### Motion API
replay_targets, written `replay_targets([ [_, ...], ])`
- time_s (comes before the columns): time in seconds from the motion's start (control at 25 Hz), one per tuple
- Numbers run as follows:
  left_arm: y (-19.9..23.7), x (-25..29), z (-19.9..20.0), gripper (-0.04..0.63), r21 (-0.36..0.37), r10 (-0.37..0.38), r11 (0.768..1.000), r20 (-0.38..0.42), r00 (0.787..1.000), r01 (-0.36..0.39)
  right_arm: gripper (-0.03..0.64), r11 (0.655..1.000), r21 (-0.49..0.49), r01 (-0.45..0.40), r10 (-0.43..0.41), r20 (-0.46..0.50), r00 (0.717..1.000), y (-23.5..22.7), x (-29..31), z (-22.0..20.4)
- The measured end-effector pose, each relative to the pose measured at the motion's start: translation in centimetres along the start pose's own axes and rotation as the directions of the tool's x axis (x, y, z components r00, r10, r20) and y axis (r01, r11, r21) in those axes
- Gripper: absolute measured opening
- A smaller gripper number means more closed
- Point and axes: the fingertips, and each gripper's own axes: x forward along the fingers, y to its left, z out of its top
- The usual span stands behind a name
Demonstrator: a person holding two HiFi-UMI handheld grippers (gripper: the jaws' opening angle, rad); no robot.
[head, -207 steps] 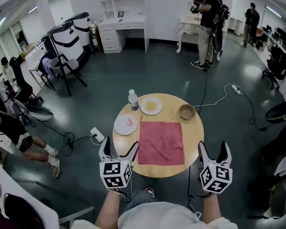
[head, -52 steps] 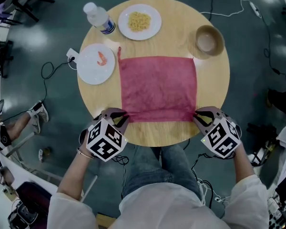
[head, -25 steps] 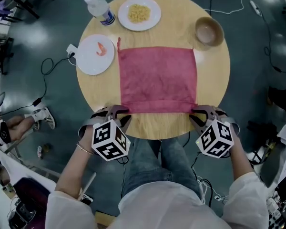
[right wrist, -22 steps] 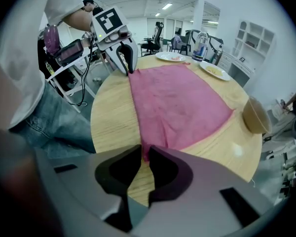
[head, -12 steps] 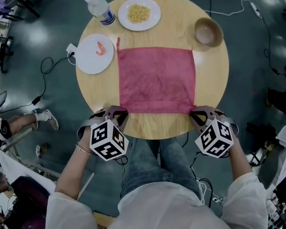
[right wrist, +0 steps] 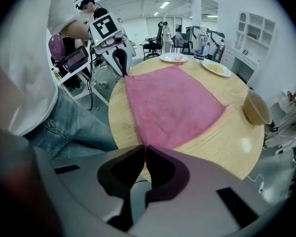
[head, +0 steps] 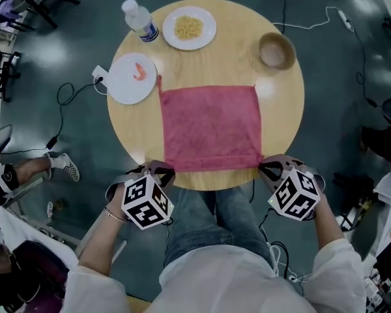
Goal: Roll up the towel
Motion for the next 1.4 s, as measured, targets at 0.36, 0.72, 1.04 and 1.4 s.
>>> replay_targets([
  [0.36,3.2,-0.6,0.8,0.018,-0.093,0.010,0.996,0.000,1.000,-0.010,0.015,1.000,0.009,0.004,-0.004,0.002,1.000,-2.7,-0.5,1.1],
  [0.72,5.9,0.4,0.8,0.018,-0.138,0.020,0.990,-0.016,1.000,-0.022,0.015,1.000,0.026,0.005,-0.005,0.009,1.000,-5.6,0.4,1.9],
  [1.04,6.7,1.0,0.9,0.020,-0.152,0.039,0.987,-0.018,0.999,-0.042,0.017,0.999,0.025,0.024,-0.023,-0.009,1.000,-6.6,1.5,1.8],
  [1.4,6.8,-0.1,0.8,0.035,-0.177,0.103,0.980,0.031,0.994,-0.096,0.032,0.994,0.050,0.100,-0.101,0.024,0.995,-6.7,0.5,2.0],
])
